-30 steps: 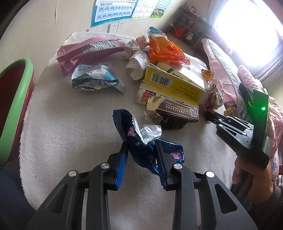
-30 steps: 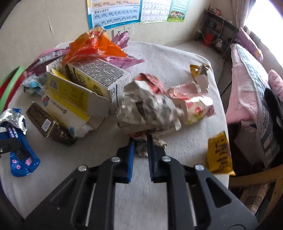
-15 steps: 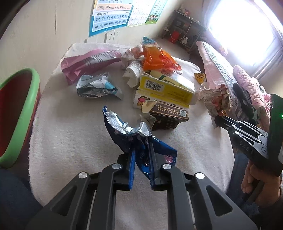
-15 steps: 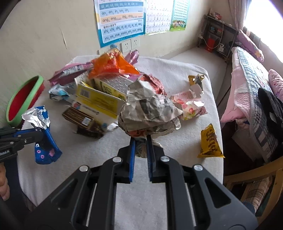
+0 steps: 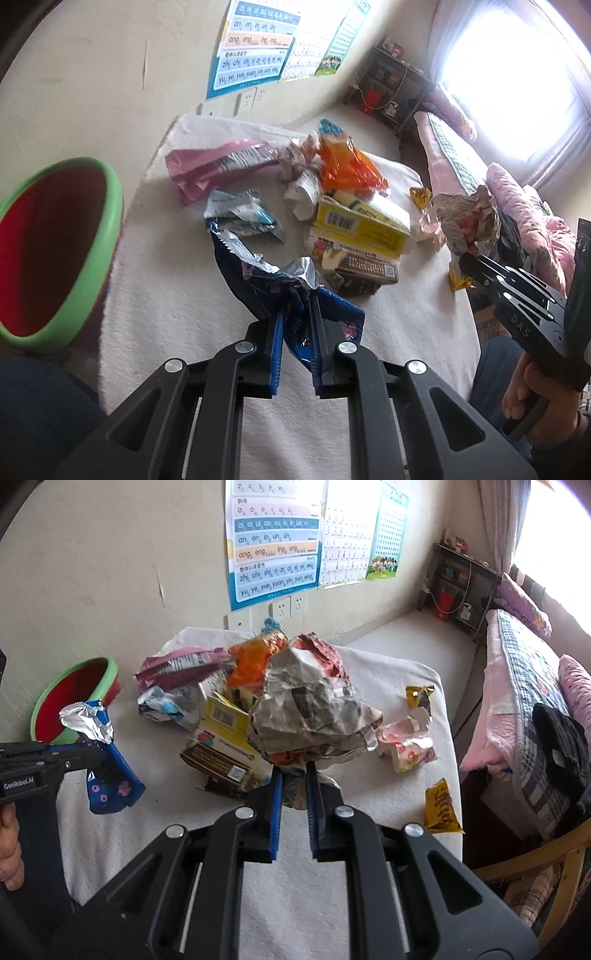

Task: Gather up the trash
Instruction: 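Carry both held items to the red bin and open both grippers, then move both tools back over the table, then grasp the silver-blue wrapper with the left gripper while the right gripper grasps the yellow wrapper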

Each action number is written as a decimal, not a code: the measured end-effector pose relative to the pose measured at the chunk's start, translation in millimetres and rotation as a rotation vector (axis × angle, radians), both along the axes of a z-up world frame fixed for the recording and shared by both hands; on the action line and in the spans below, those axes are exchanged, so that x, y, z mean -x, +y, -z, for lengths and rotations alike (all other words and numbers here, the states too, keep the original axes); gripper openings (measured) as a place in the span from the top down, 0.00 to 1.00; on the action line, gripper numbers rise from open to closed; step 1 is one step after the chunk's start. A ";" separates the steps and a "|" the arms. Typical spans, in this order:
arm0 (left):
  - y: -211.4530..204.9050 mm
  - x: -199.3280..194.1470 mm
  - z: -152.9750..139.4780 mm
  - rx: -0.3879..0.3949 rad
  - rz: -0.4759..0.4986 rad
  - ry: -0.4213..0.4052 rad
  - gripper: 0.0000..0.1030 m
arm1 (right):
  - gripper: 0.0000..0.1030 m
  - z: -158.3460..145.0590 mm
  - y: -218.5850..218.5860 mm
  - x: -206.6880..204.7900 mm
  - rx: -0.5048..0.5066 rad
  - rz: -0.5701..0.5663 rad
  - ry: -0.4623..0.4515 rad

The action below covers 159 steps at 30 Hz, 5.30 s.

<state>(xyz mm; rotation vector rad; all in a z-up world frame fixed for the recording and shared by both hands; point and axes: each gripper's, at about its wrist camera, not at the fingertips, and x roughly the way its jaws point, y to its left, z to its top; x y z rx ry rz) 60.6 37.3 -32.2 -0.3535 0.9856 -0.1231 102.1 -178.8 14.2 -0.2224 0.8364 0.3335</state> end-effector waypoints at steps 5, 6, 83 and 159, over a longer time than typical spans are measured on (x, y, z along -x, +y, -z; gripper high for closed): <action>12.6 1.7 -11.4 -0.013 -0.019 -0.030 0.90 | 0.88 -11.7 15.3 -1.0 -0.015 -0.035 -0.016; 14.9 2.1 -13.1 -0.015 -0.021 -0.034 0.90 | 0.88 -13.9 18.6 -1.0 -0.021 -0.040 -0.019; 205.7 49.0 -33.4 -0.224 -0.337 -0.107 0.08 | 0.05 12.4 226.0 -2.1 -0.087 -0.286 0.111; 19.4 -121.2 49.2 -0.037 -0.049 0.152 0.63 | 0.87 75.3 -133.6 -69.5 -0.044 0.293 0.238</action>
